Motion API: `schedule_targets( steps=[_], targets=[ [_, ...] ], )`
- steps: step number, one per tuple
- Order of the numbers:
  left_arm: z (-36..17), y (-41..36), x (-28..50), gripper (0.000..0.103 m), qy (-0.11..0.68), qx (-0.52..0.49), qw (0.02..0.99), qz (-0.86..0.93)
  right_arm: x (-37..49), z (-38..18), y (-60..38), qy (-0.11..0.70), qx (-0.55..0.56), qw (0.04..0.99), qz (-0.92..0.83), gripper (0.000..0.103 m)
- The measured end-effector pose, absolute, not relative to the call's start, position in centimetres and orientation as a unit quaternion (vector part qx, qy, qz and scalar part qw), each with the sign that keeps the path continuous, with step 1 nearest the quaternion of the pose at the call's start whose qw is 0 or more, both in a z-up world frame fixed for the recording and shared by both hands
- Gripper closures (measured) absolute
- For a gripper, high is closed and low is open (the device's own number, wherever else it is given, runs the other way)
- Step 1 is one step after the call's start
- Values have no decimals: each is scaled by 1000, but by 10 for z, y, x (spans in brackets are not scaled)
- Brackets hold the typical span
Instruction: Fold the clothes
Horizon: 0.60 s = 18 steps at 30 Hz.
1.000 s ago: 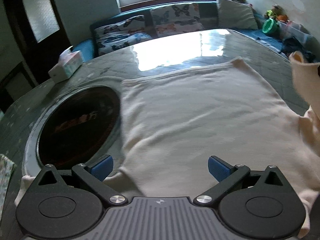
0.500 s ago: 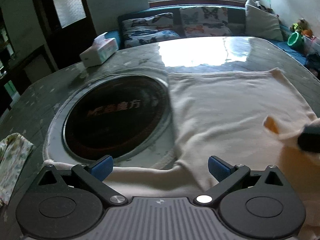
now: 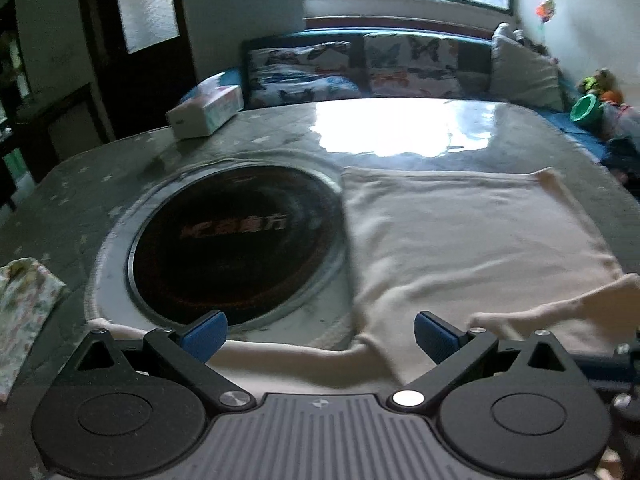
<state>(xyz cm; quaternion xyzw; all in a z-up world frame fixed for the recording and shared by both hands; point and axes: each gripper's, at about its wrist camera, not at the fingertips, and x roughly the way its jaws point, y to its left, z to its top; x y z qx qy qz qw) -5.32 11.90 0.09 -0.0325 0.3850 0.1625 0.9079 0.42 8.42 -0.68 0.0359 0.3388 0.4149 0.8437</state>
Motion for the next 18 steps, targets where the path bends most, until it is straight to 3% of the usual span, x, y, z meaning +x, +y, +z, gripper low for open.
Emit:
schedule_targets(
  steps=[6, 18],
  targets=[
    [5, 99, -53, 8, 385, -23, 914, 125, -1, 1, 29, 337, 18, 874, 351, 71],
    [-1, 66, -54, 17, 407, -33, 911, 49, -18, -18, -57, 359, 12, 911, 200, 54]
  ],
)
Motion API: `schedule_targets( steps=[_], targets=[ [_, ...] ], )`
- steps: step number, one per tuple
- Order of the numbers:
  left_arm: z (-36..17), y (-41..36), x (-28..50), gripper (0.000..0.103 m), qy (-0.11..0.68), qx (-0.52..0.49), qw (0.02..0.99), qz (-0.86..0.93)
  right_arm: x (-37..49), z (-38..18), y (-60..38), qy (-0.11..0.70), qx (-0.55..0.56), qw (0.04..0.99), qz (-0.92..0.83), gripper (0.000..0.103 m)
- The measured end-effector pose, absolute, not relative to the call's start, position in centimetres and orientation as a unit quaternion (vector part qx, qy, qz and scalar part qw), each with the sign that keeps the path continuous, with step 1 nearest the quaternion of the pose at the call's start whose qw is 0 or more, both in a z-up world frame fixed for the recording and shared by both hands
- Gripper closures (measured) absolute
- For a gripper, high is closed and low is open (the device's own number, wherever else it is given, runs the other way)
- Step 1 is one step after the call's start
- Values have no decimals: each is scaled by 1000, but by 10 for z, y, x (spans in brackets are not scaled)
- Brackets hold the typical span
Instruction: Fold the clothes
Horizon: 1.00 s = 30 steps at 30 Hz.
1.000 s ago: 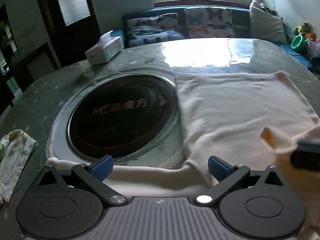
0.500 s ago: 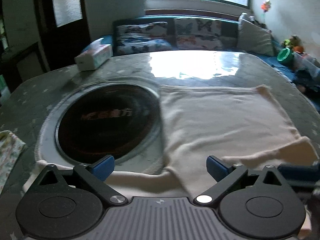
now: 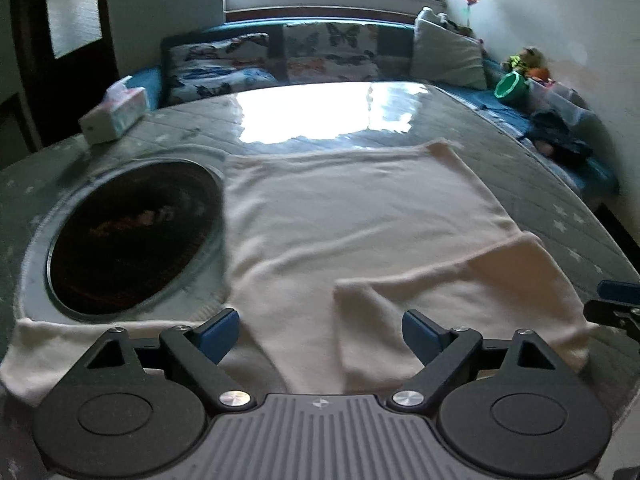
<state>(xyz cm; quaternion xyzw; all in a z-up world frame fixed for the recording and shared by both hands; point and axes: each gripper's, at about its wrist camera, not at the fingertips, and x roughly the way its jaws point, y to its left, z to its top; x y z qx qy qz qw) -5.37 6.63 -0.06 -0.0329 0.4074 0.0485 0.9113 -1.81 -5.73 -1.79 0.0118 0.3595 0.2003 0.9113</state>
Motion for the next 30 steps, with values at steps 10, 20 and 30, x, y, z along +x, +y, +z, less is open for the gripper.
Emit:
schedule_targets(
  steps=[10, 20, 30],
  targets=[
    [-13, 59, -55, 34, 432, -49, 900, 22, -30, -27, -68, 363, 2, 913, 185, 48],
    [-15, 61, -58, 58, 431, -65, 900, 10, -39, -30, -61, 362, -18, 911, 198, 48],
    [-17, 59, -58, 81, 422, -58, 905, 5, -36, -33, -55, 356, 3, 913, 199, 48]
  ],
)
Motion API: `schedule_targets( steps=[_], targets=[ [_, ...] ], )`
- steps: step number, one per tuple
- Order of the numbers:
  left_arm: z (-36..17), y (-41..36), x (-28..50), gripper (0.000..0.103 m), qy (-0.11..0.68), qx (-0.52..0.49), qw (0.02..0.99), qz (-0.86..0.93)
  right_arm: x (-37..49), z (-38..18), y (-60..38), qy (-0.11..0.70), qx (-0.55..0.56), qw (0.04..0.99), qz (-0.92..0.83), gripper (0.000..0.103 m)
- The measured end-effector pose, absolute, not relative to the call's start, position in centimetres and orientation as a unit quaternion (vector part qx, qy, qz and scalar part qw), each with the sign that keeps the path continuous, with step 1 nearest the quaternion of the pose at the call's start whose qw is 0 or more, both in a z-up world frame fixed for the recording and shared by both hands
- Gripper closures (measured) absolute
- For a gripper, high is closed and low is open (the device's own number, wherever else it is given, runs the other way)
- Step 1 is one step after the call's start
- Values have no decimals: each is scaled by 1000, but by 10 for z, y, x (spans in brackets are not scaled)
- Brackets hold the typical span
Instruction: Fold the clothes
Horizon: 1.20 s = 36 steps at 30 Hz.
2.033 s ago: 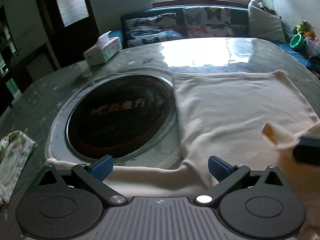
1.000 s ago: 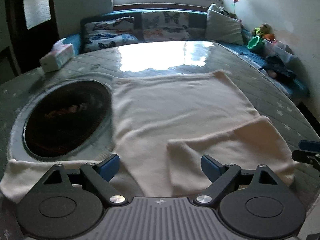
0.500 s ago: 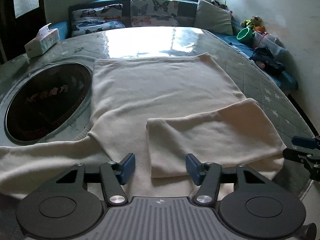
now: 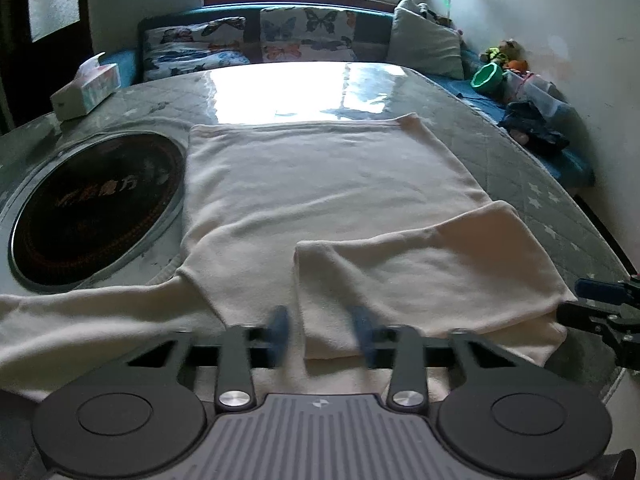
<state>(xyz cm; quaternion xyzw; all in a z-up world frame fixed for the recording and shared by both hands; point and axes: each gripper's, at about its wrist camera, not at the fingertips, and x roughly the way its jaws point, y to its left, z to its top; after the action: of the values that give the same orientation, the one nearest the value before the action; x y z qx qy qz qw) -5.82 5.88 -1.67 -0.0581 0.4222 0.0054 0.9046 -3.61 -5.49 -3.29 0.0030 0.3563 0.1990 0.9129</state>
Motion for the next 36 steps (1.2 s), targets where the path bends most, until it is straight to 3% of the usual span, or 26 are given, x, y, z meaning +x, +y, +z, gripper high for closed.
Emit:
schedule_targets(
  steps=[4, 22, 27, 36],
  targets=[
    [-12, 64, -57, 95, 419, -71, 905, 0, -37, -33, -55, 356, 3, 913, 198, 48],
    [111, 40, -54, 97, 275, -65, 953, -105, -38, -37, -33, 335, -32, 925, 178, 44],
    [99, 60, -63, 97, 286, -80, 951, -82, -44, -40, -38, 340, -51, 926, 156, 44],
    [36, 93, -78, 96, 376, -112, 919, -41, -44, -38, -49, 350, -63, 923, 150, 41]
  ],
)
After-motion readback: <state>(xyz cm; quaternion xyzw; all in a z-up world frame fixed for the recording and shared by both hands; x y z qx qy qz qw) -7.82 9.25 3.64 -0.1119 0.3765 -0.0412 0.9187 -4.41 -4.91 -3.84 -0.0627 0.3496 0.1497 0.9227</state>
